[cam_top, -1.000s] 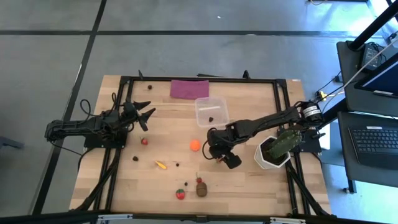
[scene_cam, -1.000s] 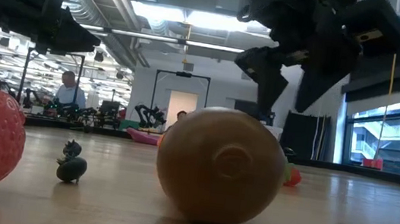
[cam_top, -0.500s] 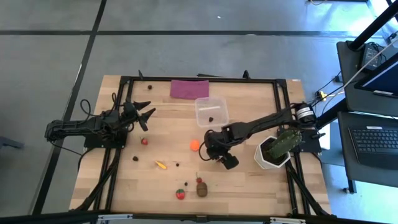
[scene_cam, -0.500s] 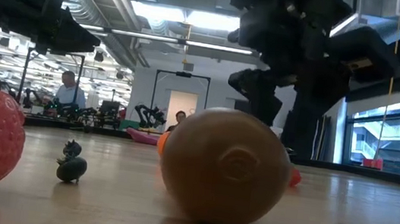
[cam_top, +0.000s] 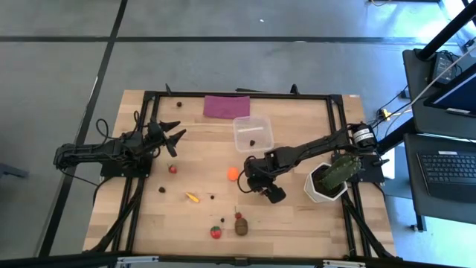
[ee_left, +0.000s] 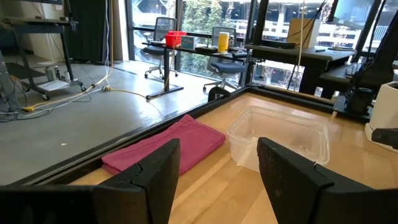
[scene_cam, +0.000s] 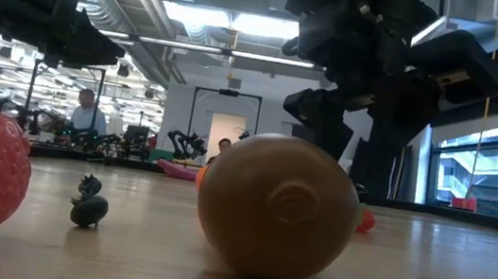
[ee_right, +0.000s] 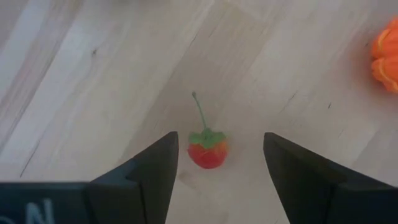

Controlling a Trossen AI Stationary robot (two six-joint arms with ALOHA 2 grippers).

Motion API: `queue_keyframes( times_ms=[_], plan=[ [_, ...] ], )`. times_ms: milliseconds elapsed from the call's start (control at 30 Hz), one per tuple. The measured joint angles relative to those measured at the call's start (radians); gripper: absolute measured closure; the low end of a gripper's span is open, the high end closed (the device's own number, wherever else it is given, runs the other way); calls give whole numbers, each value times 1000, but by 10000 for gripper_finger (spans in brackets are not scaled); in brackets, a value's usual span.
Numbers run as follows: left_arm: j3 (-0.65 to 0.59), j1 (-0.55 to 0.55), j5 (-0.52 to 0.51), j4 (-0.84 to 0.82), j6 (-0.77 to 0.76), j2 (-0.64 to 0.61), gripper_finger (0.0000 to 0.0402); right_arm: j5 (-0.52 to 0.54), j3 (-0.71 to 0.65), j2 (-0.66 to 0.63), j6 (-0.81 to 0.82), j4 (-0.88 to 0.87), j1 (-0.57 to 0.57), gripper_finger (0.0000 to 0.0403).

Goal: Pick and placing Produce into tupperware
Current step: Put the right red strawberry into the transparent bin

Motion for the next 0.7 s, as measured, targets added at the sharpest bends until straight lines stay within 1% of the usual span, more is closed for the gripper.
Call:
queue_keyframes(
  times_ms=[700],
  plan=[
    [0, 0, 0, 0, 0, 0, 195, 0, 0, 0, -40, 2, 0, 166]
  ],
)
